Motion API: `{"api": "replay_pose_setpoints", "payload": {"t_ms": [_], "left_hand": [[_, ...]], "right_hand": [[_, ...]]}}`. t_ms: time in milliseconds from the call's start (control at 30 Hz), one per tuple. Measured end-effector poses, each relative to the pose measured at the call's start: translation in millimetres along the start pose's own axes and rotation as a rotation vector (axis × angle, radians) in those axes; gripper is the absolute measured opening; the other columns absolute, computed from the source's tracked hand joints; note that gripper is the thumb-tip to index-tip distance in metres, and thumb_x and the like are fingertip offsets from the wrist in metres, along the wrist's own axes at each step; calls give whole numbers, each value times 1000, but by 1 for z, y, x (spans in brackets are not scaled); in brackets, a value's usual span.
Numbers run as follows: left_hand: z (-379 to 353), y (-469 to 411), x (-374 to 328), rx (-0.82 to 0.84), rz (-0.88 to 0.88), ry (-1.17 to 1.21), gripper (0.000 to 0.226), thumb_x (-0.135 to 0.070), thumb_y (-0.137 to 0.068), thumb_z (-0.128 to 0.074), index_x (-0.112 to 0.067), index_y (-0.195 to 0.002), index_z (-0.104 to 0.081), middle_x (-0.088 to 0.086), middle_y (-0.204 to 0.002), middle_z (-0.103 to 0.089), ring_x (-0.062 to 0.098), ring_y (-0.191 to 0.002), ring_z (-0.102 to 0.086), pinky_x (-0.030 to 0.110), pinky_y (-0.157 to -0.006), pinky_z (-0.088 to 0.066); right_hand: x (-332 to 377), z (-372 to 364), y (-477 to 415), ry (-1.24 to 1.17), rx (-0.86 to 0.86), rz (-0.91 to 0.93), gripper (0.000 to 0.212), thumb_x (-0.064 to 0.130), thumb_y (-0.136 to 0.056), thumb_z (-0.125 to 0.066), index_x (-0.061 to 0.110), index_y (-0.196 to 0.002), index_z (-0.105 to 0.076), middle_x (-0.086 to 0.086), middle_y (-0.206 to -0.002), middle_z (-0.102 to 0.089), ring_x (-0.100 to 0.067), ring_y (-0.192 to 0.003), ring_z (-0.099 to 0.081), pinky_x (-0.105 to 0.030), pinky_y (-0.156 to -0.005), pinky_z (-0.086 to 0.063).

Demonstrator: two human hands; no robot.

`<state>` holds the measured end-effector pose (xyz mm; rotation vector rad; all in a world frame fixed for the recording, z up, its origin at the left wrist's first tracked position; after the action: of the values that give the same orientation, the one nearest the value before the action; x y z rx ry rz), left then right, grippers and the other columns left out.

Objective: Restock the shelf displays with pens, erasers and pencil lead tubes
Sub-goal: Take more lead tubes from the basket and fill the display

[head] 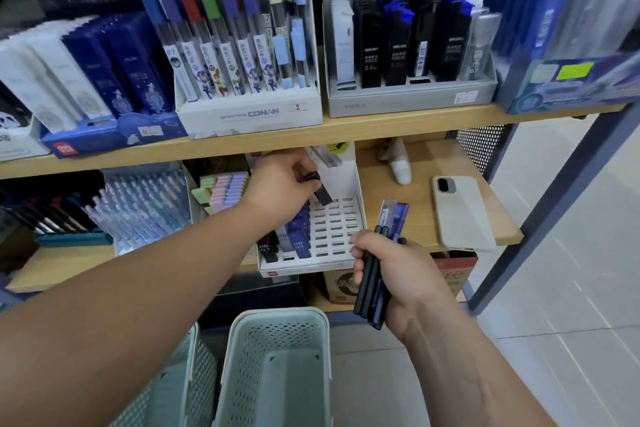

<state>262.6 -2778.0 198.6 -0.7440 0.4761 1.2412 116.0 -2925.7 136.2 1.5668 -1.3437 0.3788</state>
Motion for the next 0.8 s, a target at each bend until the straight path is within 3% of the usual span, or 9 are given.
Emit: {"api": "replay_pose_setpoints", "payload": {"t_ms": [67,167,300,433,533,600,800], "left_hand": [[-1,-6,-2,1,-33,-146,11,-21,-85,-76,-24,-88,-66,-10,-80,-66,15,-79,-64,31,-80,-54],[-5,-13,1,50,-16,-314,10,-29,-88,-72,-24,-94,-66,-9,-80,-63,18,-83,-64,32,-79,-53],[-8,-20,7,96,11,-408,13,-33,-89,-69,-31,-83,-59,-8,-89,-68,16,-82,-63,28,-76,-51],[-6,-26,11,96,27,-433,17,-35,-91,-68,-31,-78,-57,-8,-91,-70,16,-85,-64,34,-84,-53],[-8,-28,12,124,7,-436,6,-34,-92,-66,-30,-93,-60,-9,-100,-70,16,-93,-64,36,-88,-53],[-8,-29,12,128,-17,-398,12,-30,-92,-66,-29,-104,-63,-11,-108,-69,13,-99,-63,33,-91,-51],[-6,-33,16,108,10,-377,12,-32,-92,-68,-29,-104,-70,-13,-108,-68,7,-93,-58,20,-79,-44]], "right_hand": [[-2,-1,-1,2,3,0,6,0,-88,-66,4,-92,-63,-7,-68,-57,-14,-52,-49,-25,-49,-42],[-3,-1,-1,13,1,7,7,0,-88,-67,4,-92,-63,-7,-67,-58,-14,-53,-50,-26,-52,-42],[-3,0,-1,13,-4,9,8,-1,-88,-66,3,-94,-63,-6,-67,-57,-13,-53,-50,-26,-53,-42],[-6,-1,-2,33,2,15,12,-3,-87,-64,5,-94,-59,-6,-66,-55,-14,-52,-48,-26,-50,-40],[-8,1,-3,45,-7,18,13,-3,-86,-65,5,-95,-59,-6,-66,-56,-14,-52,-48,-25,-49,-41],[-7,2,-4,45,-11,21,14,-3,-86,-66,5,-96,-60,-7,-66,-56,-14,-52,-48,-25,-49,-41],[-8,3,-6,46,-18,23,15,-4,-86,-65,4,-97,-61,-8,-68,-56,-15,-52,-49,-26,-50,-41]]}}
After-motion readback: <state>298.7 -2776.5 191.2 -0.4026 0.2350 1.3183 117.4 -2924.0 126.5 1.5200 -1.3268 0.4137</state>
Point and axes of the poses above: each hand's wrist, its own y-axis away from the middle knuckle, its own z-axis out of the back of the hand, x = y × z, the point moved 8 cm from there along -y, towards the middle knuckle
